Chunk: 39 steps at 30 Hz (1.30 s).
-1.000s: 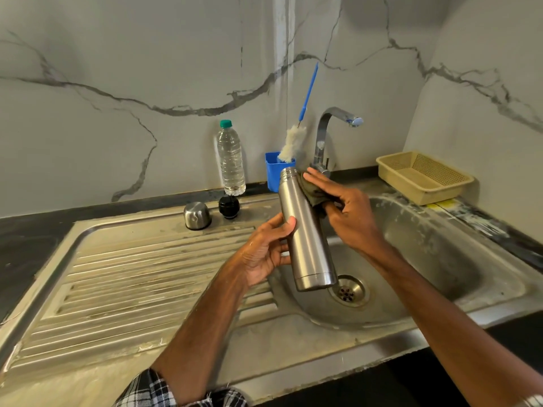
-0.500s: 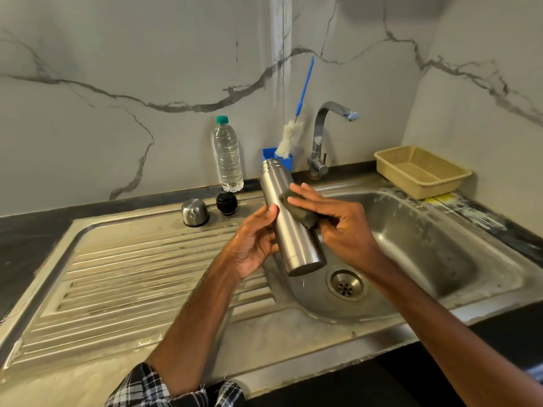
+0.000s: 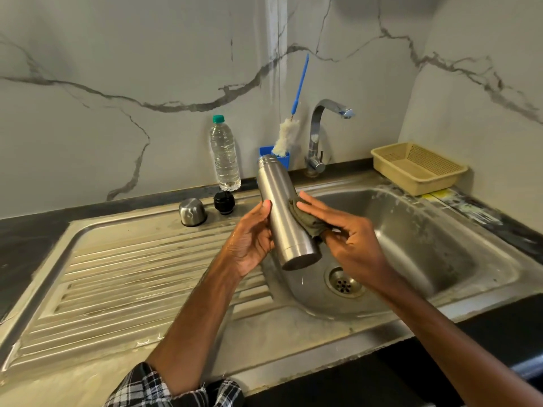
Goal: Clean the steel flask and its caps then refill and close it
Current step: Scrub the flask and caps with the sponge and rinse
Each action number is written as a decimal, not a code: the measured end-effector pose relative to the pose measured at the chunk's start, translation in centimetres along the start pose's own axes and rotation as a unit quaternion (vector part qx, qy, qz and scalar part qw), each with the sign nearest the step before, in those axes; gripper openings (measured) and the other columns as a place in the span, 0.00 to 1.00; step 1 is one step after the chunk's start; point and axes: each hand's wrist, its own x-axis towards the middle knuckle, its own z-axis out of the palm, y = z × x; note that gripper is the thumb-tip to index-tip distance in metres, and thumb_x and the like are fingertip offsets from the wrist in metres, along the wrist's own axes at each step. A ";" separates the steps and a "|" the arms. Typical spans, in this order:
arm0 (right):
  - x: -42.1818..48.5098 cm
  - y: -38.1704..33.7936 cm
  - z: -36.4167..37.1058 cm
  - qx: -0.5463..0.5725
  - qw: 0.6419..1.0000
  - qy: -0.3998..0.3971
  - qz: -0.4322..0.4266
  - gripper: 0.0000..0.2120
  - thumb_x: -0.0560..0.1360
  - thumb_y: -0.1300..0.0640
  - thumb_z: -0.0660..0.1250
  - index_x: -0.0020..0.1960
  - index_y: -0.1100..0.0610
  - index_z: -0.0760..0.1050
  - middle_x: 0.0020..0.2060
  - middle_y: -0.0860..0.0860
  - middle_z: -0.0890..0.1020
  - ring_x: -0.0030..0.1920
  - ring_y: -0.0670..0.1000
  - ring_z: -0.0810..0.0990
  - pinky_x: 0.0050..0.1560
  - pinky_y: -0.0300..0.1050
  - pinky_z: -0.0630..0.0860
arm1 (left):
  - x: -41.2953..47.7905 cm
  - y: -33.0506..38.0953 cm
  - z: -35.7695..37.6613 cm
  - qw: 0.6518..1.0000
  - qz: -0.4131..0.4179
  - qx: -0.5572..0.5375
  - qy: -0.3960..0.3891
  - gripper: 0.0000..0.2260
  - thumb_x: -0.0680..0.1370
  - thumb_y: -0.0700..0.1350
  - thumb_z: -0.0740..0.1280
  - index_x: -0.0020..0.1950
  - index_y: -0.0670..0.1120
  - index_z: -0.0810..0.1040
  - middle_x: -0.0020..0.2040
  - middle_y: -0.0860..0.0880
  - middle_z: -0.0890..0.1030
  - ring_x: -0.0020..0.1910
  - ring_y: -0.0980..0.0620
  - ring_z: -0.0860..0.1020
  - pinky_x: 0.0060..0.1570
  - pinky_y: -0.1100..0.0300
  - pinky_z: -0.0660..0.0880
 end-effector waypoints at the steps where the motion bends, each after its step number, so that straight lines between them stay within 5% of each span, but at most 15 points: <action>1: -0.8 -0.3 0.2 0.001 1.000 -0.009 -0.003 0.32 0.71 0.81 0.61 0.70 0.57 0.76 0.72 0.47 0.74 0.74 0.48 0.70 0.71 0.47 0.72 | 0.1 0.2 -0.2 1.000 0.003 -0.012 0.011 0.42 0.66 0.55 0.82 0.73 0.37 0.72 0.70 0.35 0.75 0.60 0.43 0.79 0.66 0.44 0.73; 5: -3.9 -0.6 0.0 -0.049 0.997 -0.006 -0.060 0.35 0.69 0.82 0.64 0.69 0.56 0.77 0.71 0.47 0.75 0.72 0.50 0.74 0.68 0.57 0.75 | 0.5 0.3 -0.9 0.998 0.015 -0.038 0.054 0.43 0.65 0.54 0.83 0.73 0.36 0.72 0.71 0.33 0.74 0.67 0.38 0.76 0.68 0.42 0.72; 9: -3.6 -0.7 -0.3 -0.132 0.983 0.029 -0.124 0.32 0.68 0.77 0.74 0.69 0.58 0.77 0.71 0.50 0.75 0.69 0.50 0.76 0.63 0.56 0.79 | 0.5 -0.3 -0.1 0.997 0.009 -0.049 0.061 0.40 0.71 0.54 0.79 0.75 0.36 0.69 0.73 0.33 0.71 0.75 0.36 0.68 0.77 0.39 0.60; 16: -2.1 -0.4 -1.1 -0.177 0.968 0.022 -0.174 0.31 0.67 0.82 0.71 0.66 0.60 0.79 0.68 0.54 0.78 0.70 0.52 0.75 0.67 0.55 0.76 | 0.2 -0.7 0.7 0.999 -0.019 -0.014 0.035 0.31 0.79 0.55 0.70 0.75 0.38 0.69 0.71 0.34 0.75 0.71 0.38 0.74 0.71 0.40 0.70; 21: -2.7 -0.2 -0.2 -0.188 0.972 -0.008 -0.142 0.35 0.66 0.82 0.69 0.68 0.58 0.78 0.71 0.53 0.75 0.73 0.52 0.72 0.68 0.53 0.75 | 0.1 -0.2 0.5 0.998 -0.026 0.042 0.048 0.36 0.71 0.55 0.78 0.73 0.39 0.72 0.69 0.34 0.76 0.69 0.35 0.75 0.71 0.34 0.67; 24: -4.4 -0.7 0.9 -0.205 0.968 -0.044 -0.135 0.36 0.70 0.79 0.68 0.72 0.55 0.73 0.75 0.51 0.70 0.77 0.52 0.65 0.69 0.52 0.74 | -0.1 0.2 0.2 0.999 -0.021 0.016 0.048 0.38 0.69 0.52 0.80 0.73 0.37 0.71 0.70 0.33 0.75 0.67 0.36 0.77 0.63 0.41 0.77; 28: -5.2 -1.3 0.2 -0.189 0.968 -0.056 -0.154 0.37 0.69 0.81 0.65 0.72 0.56 0.74 0.75 0.51 0.70 0.78 0.54 0.64 0.72 0.50 0.72 | -0.3 0.1 0.5 0.998 -0.039 -0.047 0.031 0.33 0.74 0.49 0.75 0.74 0.36 0.69 0.69 0.33 0.75 0.64 0.39 0.79 0.57 0.48 0.80; 33: -0.8 -0.8 -0.4 -0.149 0.987 -0.014 -0.062 0.37 0.69 0.80 0.59 0.73 0.54 0.73 0.75 0.47 0.71 0.77 0.47 0.65 0.76 0.52 0.64 | -0.7 -0.5 1.7 0.998 -0.033 -0.043 -0.018 0.23 0.80 0.45 0.67 0.72 0.35 0.73 0.62 0.37 0.81 0.56 0.44 0.83 0.56 0.50 0.81; 39: -1.1 -1.2 0.1 -0.131 0.989 -0.030 -0.062 0.37 0.70 0.81 0.61 0.72 0.53 0.74 0.74 0.47 0.72 0.77 0.47 0.64 0.75 0.53 0.67 | -0.3 -0.2 1.1 1.000 -0.004 -0.019 -0.001 0.35 0.71 0.50 0.79 0.72 0.36 0.73 0.67 0.34 0.77 0.60 0.42 0.81 0.62 0.46 0.79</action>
